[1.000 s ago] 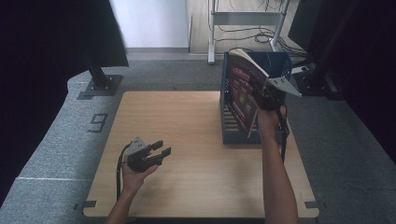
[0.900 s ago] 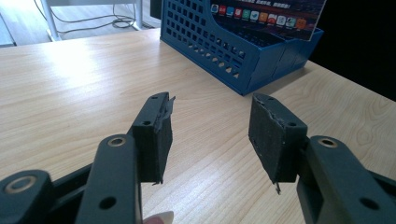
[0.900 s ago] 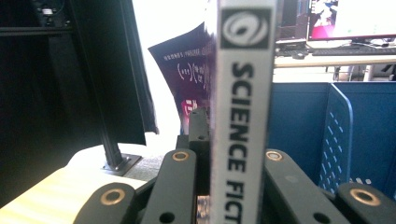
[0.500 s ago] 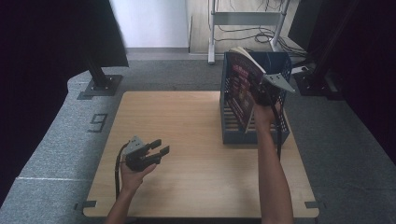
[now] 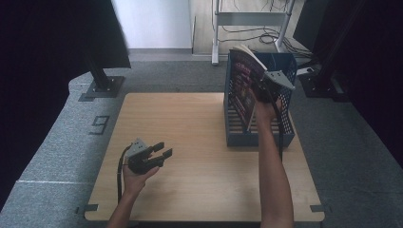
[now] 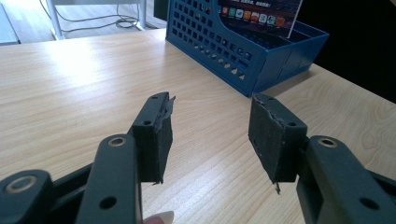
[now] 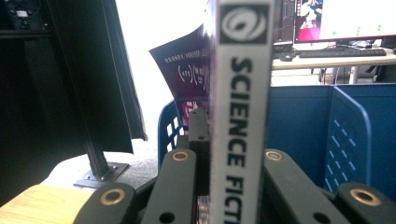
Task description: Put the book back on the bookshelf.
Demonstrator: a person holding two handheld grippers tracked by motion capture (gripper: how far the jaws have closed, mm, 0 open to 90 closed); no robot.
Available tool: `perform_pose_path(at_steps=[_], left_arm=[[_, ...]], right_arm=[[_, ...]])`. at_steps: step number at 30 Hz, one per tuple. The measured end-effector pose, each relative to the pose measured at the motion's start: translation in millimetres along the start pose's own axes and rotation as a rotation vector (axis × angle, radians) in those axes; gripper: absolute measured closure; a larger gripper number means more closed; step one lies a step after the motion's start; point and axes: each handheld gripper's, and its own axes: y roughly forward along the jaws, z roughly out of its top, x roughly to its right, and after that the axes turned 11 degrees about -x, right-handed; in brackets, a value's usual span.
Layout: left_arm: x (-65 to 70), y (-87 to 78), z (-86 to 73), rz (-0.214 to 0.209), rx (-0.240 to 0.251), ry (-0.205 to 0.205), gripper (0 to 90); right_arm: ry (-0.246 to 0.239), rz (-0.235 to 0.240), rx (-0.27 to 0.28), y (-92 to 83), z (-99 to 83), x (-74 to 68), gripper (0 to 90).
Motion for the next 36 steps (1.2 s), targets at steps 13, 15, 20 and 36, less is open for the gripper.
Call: perform_pose_path(at_steps=[13,15,20,36], left_arm=[[-3.3,-0.5,-0.9,0.002,-0.001,-0.006,49.2],[-3.4,-0.4,-1.1,0.004,-0.002,-0.007,49.1],[-3.7,-1.5,-1.1,0.001,0.001,-0.008,49.1],[-2.0,2.3,-2.3,0.002,-0.012,-0.003,49.1]], right_arm=[[-0.011,-0.020,-0.028,31.3,-18.7,-8.8,81.9],[-0.014,-0.021,-0.036,34.4,-21.7,-10.6,81.9],[-0.026,-0.054,0.006,34.7,-32.3,-18.8,81.9],[-0.005,-0.015,-0.045,38.4,-51.7,-15.7,81.5]])
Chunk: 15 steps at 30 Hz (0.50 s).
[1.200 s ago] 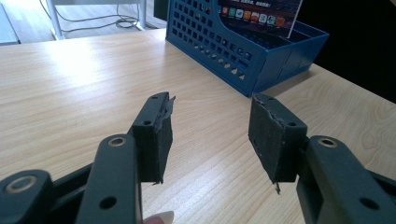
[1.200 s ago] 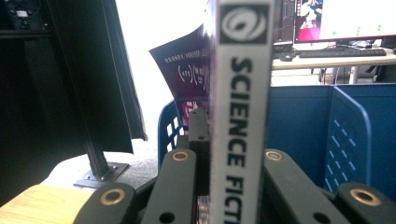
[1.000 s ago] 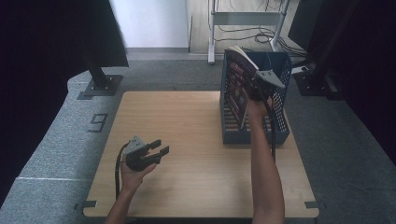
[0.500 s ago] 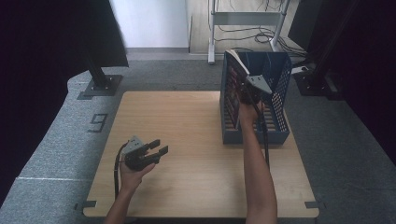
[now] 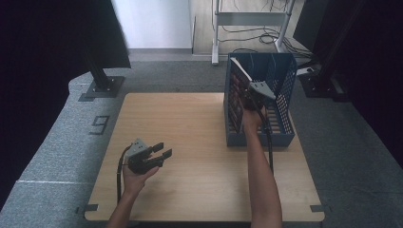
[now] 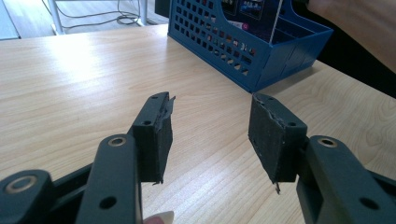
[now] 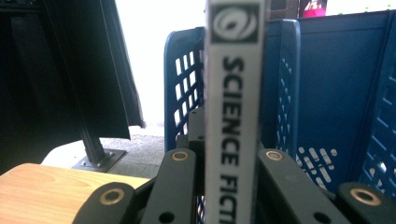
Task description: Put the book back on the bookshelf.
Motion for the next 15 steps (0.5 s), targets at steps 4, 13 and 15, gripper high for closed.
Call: perform_pose_path(at_steps=[4,13,15], left_arm=[[1.5,-0.1,0.6,-0.002,-0.001,0.003,49.1],[8.0,0.4,1.9,-0.016,-0.004,0.018,49.1],[8.2,0.5,2.0,-0.016,-0.007,0.018,49.1]], right_arm=[[-0.017,0.006,-0.038,-8.1,-2.2,-3.1,80.3],[-0.077,0.044,-0.170,-25.0,1.0,0.0,77.0],[-0.077,0.044,-0.183,-26.1,1.3,2.4,75.6]])
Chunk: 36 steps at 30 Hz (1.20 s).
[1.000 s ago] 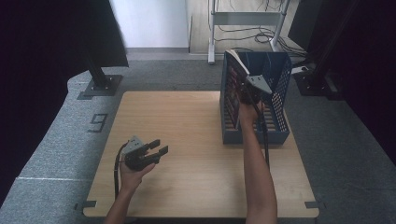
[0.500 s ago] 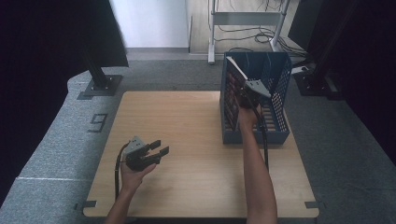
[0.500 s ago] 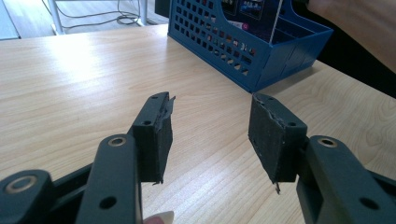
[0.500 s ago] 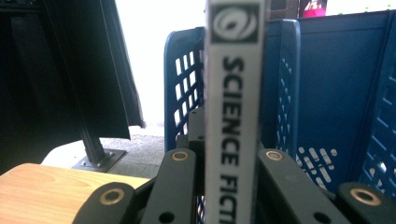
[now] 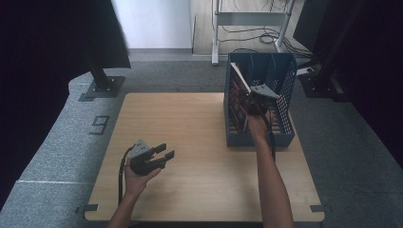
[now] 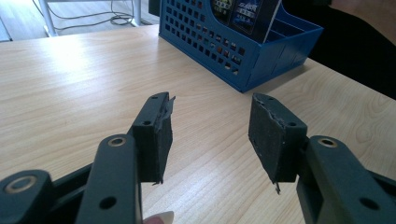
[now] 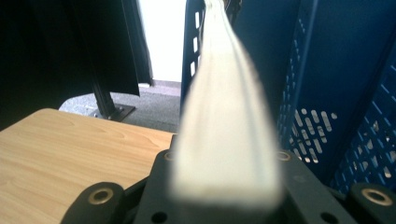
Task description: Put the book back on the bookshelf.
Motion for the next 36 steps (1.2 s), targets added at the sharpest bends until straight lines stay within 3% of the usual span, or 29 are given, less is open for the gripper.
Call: perform_pose_path(at_steps=[6,10,13,15,18,26,36], left_arm=[[-1.2,-0.5,-0.2,-0.001,-0.003,-0.002,49.0],[-2.2,-0.3,-0.5,0.001,-0.006,-0.006,49.0],[-2.4,0.7,-0.6,-0.001,-0.010,-0.004,49.0],[-2.1,0.9,-0.6,-0.001,-0.009,-0.003,49.0],[-1.7,0.3,-0.5,0.000,-0.005,-0.003,49.0],[-2.7,1.2,-0.8,0.000,-0.008,-0.007,49.0],[-8.1,1.2,-2.1,-0.002,-0.005,-0.023,49.1]], right_arm=[[0.021,-0.005,-0.021,4.4,-2.4,5.0,68.9],[0.032,0.001,-0.019,6.8,-2.0,4.4,74.0],[0.008,-0.010,-0.030,7.7,-0.8,0.7,80.1],[-0.027,-0.039,-0.038,7.8,0.2,-3.4,81.4],[-0.036,-0.038,-0.044,7.8,0.9,-5.3,81.7],[-0.002,-0.085,-0.011,11.6,1.6,-3.9,81.9],[-0.024,-0.133,0.026,28.8,8.9,-9.7,81.9]])
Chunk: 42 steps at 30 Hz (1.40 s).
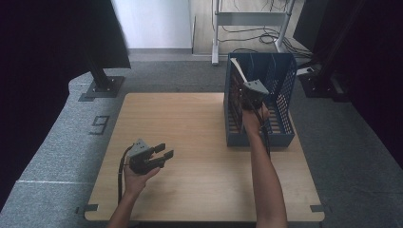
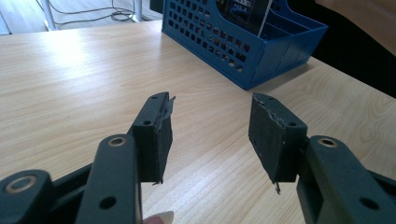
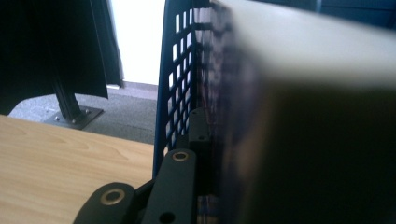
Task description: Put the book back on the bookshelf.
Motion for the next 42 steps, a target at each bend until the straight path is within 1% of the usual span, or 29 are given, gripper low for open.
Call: perform_pose_path(at_steps=[3,5,7,12,15,18,20,23,24,27,30,33,36,38,40,42], left_arm=[[-1.2,-0.9,0.0,0.001,0.005,-0.004,49.1],[-1.4,-1.4,0.1,-0.001,0.006,-0.005,49.1],[-0.9,-1.7,0.1,0.000,0.011,-0.007,49.1],[-2.0,-2.1,0.2,-0.001,0.010,-0.010,49.2],[-1.3,-1.3,0.3,-0.003,0.010,-0.008,49.1],[-0.5,-0.7,0.3,-0.003,0.006,-0.005,49.1],[-0.3,-0.4,0.3,-0.003,0.005,-0.004,49.1],[0.6,-0.7,0.4,-0.005,0.005,-0.002,49.1],[0.9,-0.8,0.5,-0.005,0.005,-0.001,49.1],[1.4,-0.9,0.5,-0.006,0.005,0.000,49.1],[1.2,-0.1,0.5,-0.007,0.003,0.002,49.1],[1.9,1.0,0.4,-0.009,-0.002,0.005,49.1],[2.7,1.5,0.4,-0.009,-0.002,0.006,49.1],[2.7,1.6,0.4,-0.009,-0.003,0.006,49.1],[2.6,1.5,0.4,-0.009,-0.003,0.006,49.1],[2.5,1.1,0.3,-0.011,-0.002,0.006,49.1]], right_arm=[[0.013,-0.003,0.019,5.0,-0.5,-2.1,81.9],[0.019,-0.004,0.022,8.2,0.0,-2.8,81.9],[0.020,-0.008,0.022,12.0,1.2,-3.6,81.9],[0.024,-0.011,0.044,15.9,2.2,-3.8,81.9],[0.027,-0.007,0.041,18.0,1.0,-3.2,81.8],[0.023,-0.002,0.040,19.3,-0.2,-5.3,81.7],[0.016,0.009,0.042,19.6,0.1,-7.8,81.3],[0.010,0.031,0.048,19.7,0.2,-10.2,78.3],[0.012,0.035,0.053,19.4,0.6,-10.6,77.3],[0.034,0.068,0.071,17.2,2.7,-10.0,73.9],[0.021,0.089,0.065,15.5,3.0,-9.7,69.5],[0.020,0.122,0.061,13.8,3.1,-8.3,65.2],[0.008,0.147,0.058,12.7,3.4,-7.8,61.5],[0.002,0.151,0.058,12.2,3.7,-7.7,59.7],[0.014,0.164,0.057,12.1,3.7,-6.9,58.5],[0.015,0.168,0.056,12.1,3.4,-6.3,57.5]])
